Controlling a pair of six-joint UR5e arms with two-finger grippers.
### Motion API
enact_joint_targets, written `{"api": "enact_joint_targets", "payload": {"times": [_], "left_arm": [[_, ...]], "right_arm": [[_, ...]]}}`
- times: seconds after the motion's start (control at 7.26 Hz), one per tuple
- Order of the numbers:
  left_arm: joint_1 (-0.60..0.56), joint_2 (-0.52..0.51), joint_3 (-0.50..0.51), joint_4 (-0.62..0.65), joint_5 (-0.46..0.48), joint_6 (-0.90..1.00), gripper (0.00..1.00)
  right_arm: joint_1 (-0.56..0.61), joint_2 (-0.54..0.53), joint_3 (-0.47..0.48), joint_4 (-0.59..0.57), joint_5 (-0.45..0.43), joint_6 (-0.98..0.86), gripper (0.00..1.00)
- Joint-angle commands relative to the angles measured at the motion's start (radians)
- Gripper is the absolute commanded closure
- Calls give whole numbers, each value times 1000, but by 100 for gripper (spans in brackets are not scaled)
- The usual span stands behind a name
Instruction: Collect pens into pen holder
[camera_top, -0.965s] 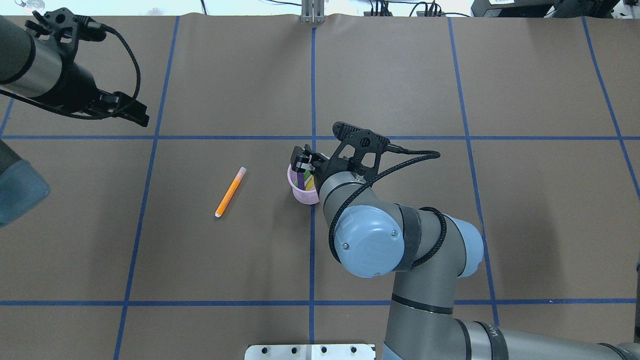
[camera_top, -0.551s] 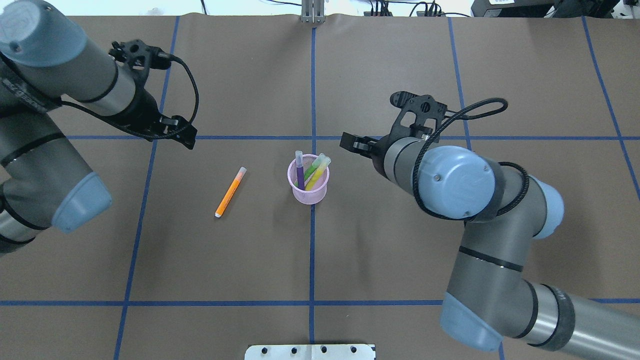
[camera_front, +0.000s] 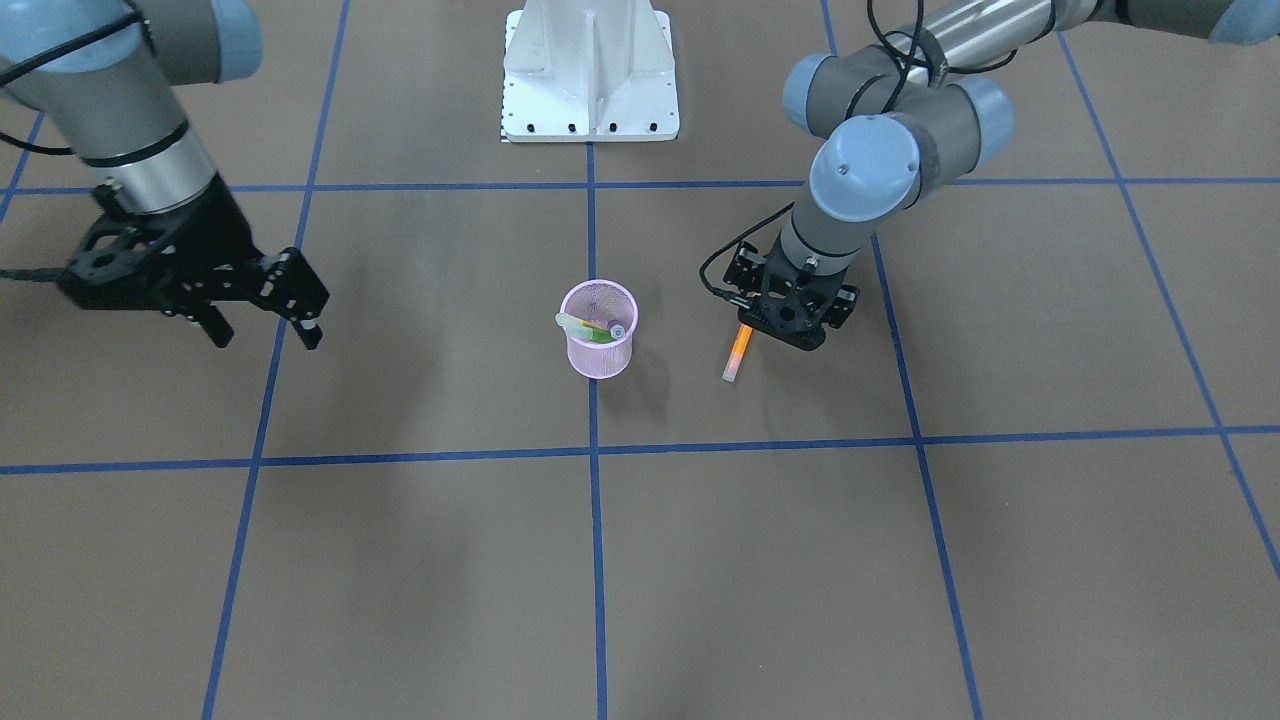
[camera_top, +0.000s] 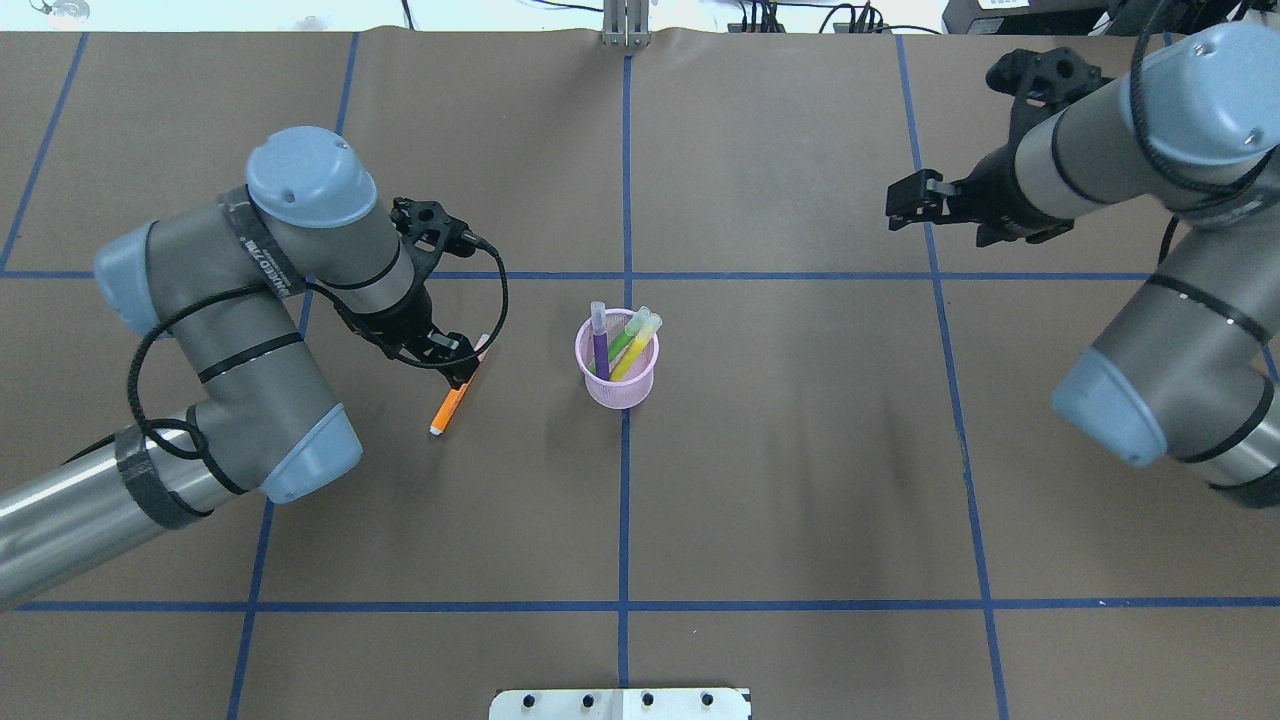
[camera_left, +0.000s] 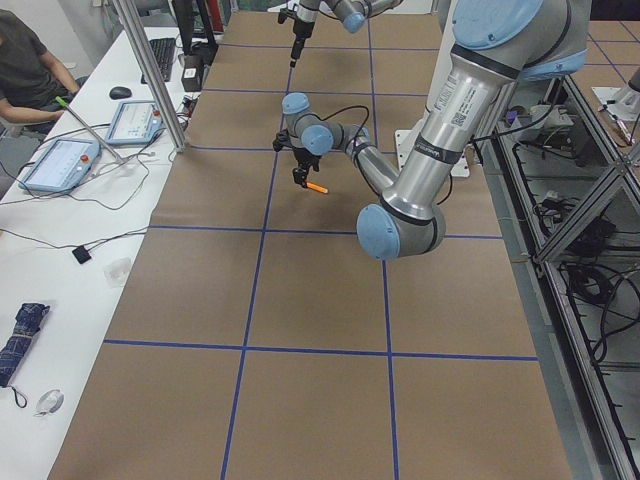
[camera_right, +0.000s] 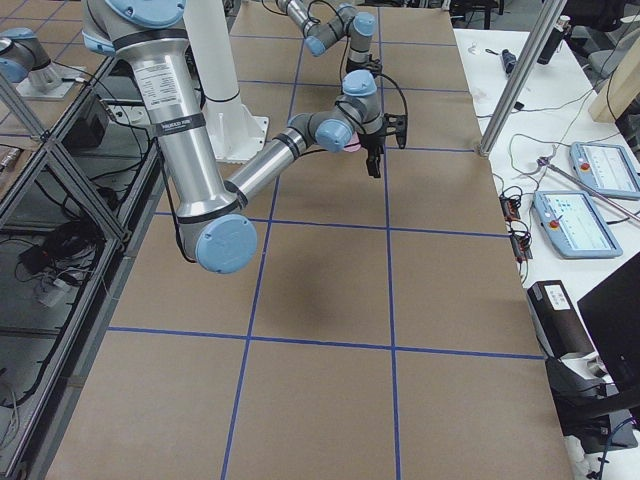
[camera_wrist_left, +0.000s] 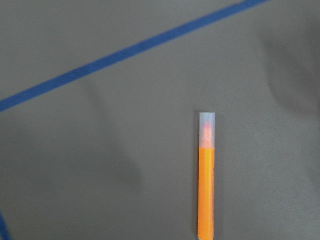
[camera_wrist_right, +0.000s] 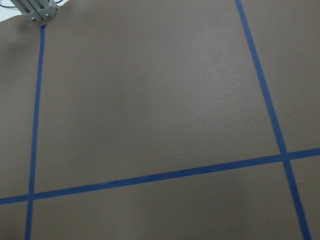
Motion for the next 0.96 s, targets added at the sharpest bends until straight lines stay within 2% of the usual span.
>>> {"api": "enact_joint_targets", "payload": {"times": [0.0,0.28,0.55,0.83], "left_arm": [[12,-83,90,66,-1,48,13],[21,-123,150,68,-4,48,17],[36,-129,175,66,2,48,18],[36,-132,188,66,2,48,26]], "right_arm": [[136,-19,-56,-3,169,-108,1],[175,-28,-91,-3,245,-140,1],[193,-33,-97,-2,267,-155,1],[193,-30,-105,0,270,-159,1]]}}
